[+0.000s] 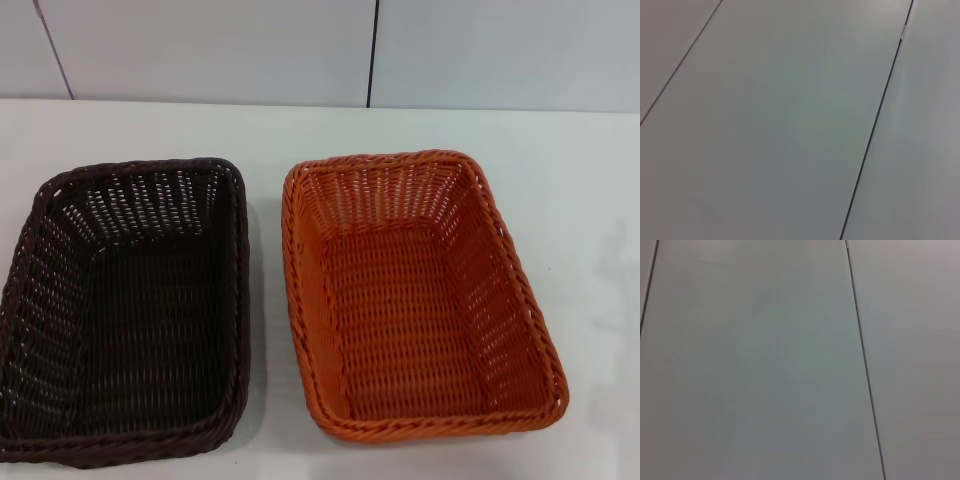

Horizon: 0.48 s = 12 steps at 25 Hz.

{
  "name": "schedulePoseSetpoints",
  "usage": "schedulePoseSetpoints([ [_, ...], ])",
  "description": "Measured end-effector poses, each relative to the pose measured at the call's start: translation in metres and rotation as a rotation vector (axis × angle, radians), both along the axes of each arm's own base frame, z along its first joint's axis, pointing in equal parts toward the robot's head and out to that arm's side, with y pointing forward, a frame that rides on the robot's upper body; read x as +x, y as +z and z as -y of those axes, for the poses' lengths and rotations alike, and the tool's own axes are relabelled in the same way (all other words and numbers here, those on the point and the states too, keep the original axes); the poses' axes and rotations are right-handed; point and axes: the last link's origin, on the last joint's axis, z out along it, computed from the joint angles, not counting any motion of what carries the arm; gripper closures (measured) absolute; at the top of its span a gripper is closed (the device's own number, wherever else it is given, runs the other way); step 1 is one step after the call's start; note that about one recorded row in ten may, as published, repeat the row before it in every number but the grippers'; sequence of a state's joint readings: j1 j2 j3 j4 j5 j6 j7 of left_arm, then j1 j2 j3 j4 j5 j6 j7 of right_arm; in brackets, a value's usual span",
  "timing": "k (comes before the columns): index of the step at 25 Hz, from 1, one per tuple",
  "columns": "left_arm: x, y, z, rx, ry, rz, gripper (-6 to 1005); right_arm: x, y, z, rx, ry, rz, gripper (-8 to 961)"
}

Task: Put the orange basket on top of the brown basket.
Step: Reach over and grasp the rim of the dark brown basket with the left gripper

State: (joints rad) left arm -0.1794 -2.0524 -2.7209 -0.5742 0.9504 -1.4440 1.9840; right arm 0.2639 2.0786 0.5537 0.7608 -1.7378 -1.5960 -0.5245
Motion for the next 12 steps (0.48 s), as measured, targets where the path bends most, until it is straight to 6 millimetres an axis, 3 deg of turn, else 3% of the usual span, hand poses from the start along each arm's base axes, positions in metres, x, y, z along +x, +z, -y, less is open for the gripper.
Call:
schedulePoseSetpoints([
  [12,-0.0006,-0.0006,0.0015,0.002,0.002,0.003,284,-0.0019,0.0016,-0.0007,0.012,0.008,-0.001,501],
])
